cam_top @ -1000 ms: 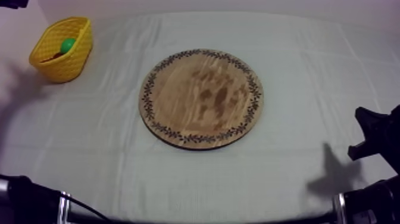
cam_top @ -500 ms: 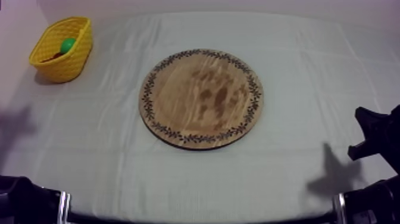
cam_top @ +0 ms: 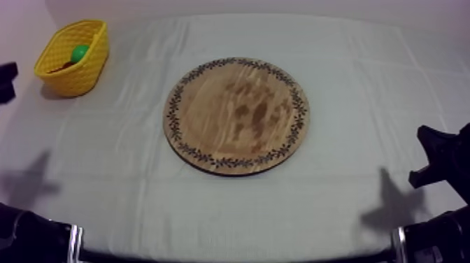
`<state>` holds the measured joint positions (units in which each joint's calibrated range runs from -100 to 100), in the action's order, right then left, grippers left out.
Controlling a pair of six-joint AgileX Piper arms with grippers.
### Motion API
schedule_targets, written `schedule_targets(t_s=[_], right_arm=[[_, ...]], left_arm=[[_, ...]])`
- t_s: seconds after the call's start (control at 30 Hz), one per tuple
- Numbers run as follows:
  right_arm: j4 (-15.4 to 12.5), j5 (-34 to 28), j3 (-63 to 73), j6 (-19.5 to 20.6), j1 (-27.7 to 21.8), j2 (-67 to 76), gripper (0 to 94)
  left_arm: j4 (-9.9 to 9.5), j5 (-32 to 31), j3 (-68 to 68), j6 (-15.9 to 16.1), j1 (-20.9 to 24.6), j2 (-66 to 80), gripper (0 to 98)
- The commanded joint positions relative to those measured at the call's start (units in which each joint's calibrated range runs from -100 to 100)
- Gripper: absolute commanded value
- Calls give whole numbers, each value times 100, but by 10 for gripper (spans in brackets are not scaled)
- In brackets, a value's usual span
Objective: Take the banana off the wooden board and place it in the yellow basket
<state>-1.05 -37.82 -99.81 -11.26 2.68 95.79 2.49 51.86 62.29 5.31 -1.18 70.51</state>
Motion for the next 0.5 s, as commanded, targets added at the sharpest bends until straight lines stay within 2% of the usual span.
schedule_targets(t_s=[0.0,0.2,0.47], right_arm=[[0,0,3,0,0,-3,2],[0,0,3,0,0,-3,2],[0,0,3,0,0,-3,2]], left_arm=[[7,-562,1341,-35,-10,488,1],[-11,-1242,2428,-153,-21,1145,1],[-16,-1471,3326,-335,-20,1918,1]])
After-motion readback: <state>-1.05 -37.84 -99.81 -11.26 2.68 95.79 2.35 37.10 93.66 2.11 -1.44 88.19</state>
